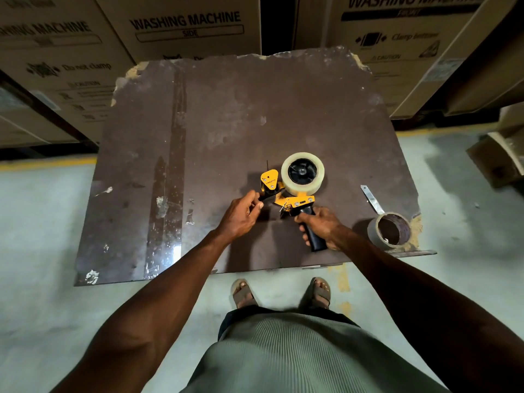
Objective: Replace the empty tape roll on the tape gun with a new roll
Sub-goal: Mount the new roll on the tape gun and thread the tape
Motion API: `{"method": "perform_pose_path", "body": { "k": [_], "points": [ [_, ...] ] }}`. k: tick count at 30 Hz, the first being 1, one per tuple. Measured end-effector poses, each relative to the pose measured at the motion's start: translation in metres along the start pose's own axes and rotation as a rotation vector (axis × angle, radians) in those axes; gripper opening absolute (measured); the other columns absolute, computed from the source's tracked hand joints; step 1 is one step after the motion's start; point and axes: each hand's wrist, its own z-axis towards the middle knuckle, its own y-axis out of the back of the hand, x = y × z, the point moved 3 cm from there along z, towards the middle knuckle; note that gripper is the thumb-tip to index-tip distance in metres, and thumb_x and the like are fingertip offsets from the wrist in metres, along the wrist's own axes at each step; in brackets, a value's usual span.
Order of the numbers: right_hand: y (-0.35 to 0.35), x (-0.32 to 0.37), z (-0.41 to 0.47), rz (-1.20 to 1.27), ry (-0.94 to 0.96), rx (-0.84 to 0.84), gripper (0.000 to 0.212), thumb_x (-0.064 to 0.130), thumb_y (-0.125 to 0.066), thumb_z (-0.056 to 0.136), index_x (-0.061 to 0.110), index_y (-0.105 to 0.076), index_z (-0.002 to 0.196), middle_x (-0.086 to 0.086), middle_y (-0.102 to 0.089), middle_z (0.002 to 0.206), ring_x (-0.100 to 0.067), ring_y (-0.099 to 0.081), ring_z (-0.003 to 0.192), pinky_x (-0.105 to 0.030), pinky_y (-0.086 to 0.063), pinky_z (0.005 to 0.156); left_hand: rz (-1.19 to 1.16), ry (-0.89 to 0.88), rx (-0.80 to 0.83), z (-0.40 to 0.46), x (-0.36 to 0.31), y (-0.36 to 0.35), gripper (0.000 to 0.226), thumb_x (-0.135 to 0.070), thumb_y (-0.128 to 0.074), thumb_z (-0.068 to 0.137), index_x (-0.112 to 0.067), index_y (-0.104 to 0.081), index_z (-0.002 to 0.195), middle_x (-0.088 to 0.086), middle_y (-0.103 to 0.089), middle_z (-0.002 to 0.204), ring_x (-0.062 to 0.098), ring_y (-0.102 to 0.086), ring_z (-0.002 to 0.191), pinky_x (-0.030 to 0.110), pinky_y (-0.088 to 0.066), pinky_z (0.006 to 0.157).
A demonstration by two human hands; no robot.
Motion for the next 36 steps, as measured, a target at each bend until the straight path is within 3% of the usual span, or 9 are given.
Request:
{"method": "perform_pose_path", "body": {
  "k": [4, 6, 8, 10, 14, 21, 24, 31, 36],
  "points": [
    [-0.001, 0.002, 0.000, -0.027, 0.000, -0.013, 0.013, 0.019, -0.068, 0.092, 0.011, -0.057, 0.093, -0.006, -0.061, 0.066, -0.018, -0.055, 0.048, -0.029, -0.050, 0.047, 0.009, -0.004, 0.018, -0.005, -0.003, -0.002, 0.019, -0.018, -0.052, 0.101, -0.017, -0.040, 0.086, 0.003, -0.063, 0.104, 0.000, -0.048, 0.069, 0.029, -0.038, 0.066],
    [-0.001, 0.002, 0.000, -0.040, 0.001, -0.014, 0.013, 0.019, -0.067, 0.092, 0.011, -0.057, 0.093, -0.006, -0.061, 0.066, -0.018, -0.055, 0.048, -0.029, -0.050, 0.046, 0.006, -0.007, 0.026, -0.008, -0.005, -0.003, 0.020, -0.018, -0.050, 0.101, -0.017, -0.037, 0.086, -0.001, -0.058, 0.092, 0.009, -0.050, 0.069, 0.030, -0.038, 0.066],
    [0.000, 0.002, 0.000, -0.039, 0.005, -0.020, 0.012, 0.018, -0.066, 0.093, 0.011, -0.057, 0.093, -0.006, -0.060, 0.066, -0.018, -0.055, 0.048, -0.028, -0.049, 0.045, -0.016, -0.005, 0.018, -0.012, 0.001, 0.000, 0.021, -0.017, -0.050, 0.101, -0.021, -0.037, 0.085, 0.008, -0.067, 0.110, 0.022, -0.066, 0.096, 0.029, -0.044, 0.076],
    [-0.001, 0.003, 0.000, -0.044, 0.013, -0.010, 0.011, 0.018, -0.065, 0.093, 0.010, -0.057, 0.091, -0.006, -0.059, 0.065, -0.018, -0.054, 0.047, -0.028, -0.048, 0.046, -0.030, -0.014, 0.010, -0.015, 0.008, 0.007, 0.028, -0.015, -0.050, 0.101, -0.028, -0.036, 0.081, 0.012, -0.063, 0.133, 0.020, -0.064, 0.115, 0.026, -0.046, 0.084],
    [0.000, 0.002, 0.002, -0.050, 0.024, 0.002, 0.011, 0.018, -0.066, 0.093, 0.011, -0.058, 0.091, -0.007, -0.060, 0.066, -0.019, -0.055, 0.048, -0.030, -0.049, 0.047, 0.012, -0.039, 0.018, -0.016, 0.013, 0.016, 0.032, -0.015, -0.050, 0.101, -0.033, -0.034, 0.079, 0.001, -0.062, 0.134, 0.005, -0.060, 0.073, 0.014, -0.042, 0.067],
    [0.002, 0.003, 0.001, -0.072, 0.035, 0.006, 0.010, 0.018, -0.066, 0.092, 0.011, -0.059, 0.092, -0.006, -0.059, 0.065, -0.019, -0.054, 0.048, -0.029, -0.049, 0.047, 0.077, -0.025, 0.007, -0.014, 0.031, 0.040, 0.028, -0.017, -0.054, 0.100, -0.029, -0.038, 0.081, -0.004, -0.066, 0.127, -0.007, -0.060, 0.073, 0.020, -0.046, 0.070],
    [0.003, 0.002, 0.001, -0.075, 0.044, 0.004, 0.010, 0.018, -0.066, 0.091, 0.011, -0.059, 0.093, -0.006, -0.059, 0.065, -0.020, -0.054, 0.048, -0.029, -0.049, 0.047, 0.097, -0.021, -0.044, 0.001, 0.027, 0.051, 0.017, -0.018, -0.058, 0.098, -0.024, -0.046, 0.086, 0.005, -0.072, 0.115, 0.020, -0.070, 0.098, 0.036, -0.053, 0.081],
    [0.003, 0.001, 0.002, -0.081, 0.037, 0.008, 0.012, 0.017, -0.067, 0.092, 0.011, -0.058, 0.095, -0.006, -0.060, 0.064, -0.020, -0.055, 0.049, -0.030, -0.049, 0.046, 0.204, -0.010, -0.021, 0.035, 0.019, 0.064, 0.015, -0.020, -0.064, 0.093, -0.013, -0.054, 0.084, 0.002, -0.058, 0.069, 0.023, -0.051, 0.065, 0.033, -0.036, 0.060],
    [0.004, 0.001, 0.003, -0.095, 0.034, 0.006, 0.012, 0.017, -0.067, 0.091, 0.011, -0.058, 0.095, -0.005, -0.060, 0.063, -0.020, -0.055, 0.048, -0.030, -0.049, 0.047, 0.154, 0.003, 0.028, 0.055, 0.013, 0.068, 0.017, -0.025, -0.066, 0.090, -0.023, -0.054, 0.078, 0.003, -0.063, 0.071, 0.028, -0.063, 0.067, 0.042, -0.055, 0.062]
  ]
}}
